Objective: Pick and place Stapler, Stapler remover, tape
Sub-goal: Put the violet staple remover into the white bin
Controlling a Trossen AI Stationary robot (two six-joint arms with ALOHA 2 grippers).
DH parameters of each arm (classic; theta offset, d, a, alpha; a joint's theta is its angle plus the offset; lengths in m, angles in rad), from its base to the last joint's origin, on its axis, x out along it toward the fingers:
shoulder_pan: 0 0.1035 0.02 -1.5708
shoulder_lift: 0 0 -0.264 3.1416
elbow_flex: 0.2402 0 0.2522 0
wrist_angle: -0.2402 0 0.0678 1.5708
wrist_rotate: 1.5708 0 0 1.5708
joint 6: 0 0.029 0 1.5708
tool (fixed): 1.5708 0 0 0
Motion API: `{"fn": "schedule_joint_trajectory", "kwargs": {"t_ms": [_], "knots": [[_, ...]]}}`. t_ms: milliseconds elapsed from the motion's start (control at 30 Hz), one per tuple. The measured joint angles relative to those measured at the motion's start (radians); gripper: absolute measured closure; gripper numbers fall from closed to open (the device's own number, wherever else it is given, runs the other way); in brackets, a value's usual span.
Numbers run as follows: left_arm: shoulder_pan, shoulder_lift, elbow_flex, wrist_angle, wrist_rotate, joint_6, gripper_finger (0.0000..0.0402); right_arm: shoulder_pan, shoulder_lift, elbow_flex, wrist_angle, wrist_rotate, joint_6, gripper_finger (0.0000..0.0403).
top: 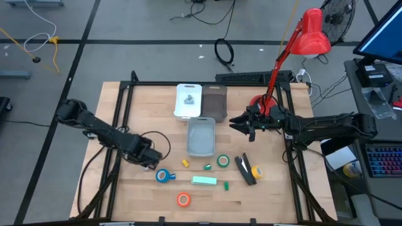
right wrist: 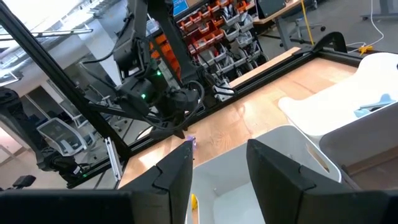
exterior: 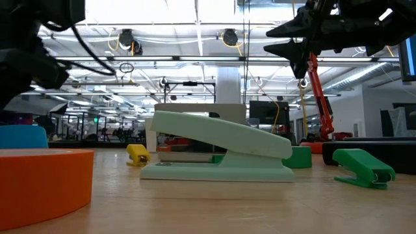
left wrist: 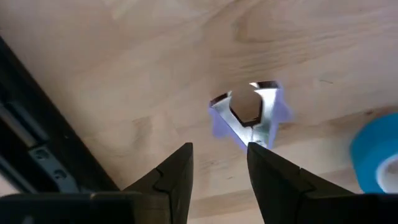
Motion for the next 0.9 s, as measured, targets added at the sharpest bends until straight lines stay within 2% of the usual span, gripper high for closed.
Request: {"fn": "schedule_joint_trajectory", "kwargs": {"t_ms": [167, 533, 700, 900], "knots": [[-0.023, -0.047, -0.061, 0.049, 0.004, -0.092, 0.025, 0.0, 0.0, 0.0, 0.0, 0.0, 0.0, 0.0258], [-0.049, -0.213, -0.165, 0.159, -0.113, -0.226, 0.025, 0.0, 0.0, 0.0, 0.0, 0.0, 0.0, 0.0257], [-0.049, -0.242, -0.198, 0.169, -0.115, -0.241, 0.025, 0.0, 0.0, 0.0, 0.0, 0.002, 0.0, 0.0258], [-0.049, -0.24, -0.246, 0.3, -0.115, -0.252, 0.025, 0.0, 0.0, 0.0, 0.0, 0.003, 0.0, 0.0257]]}}
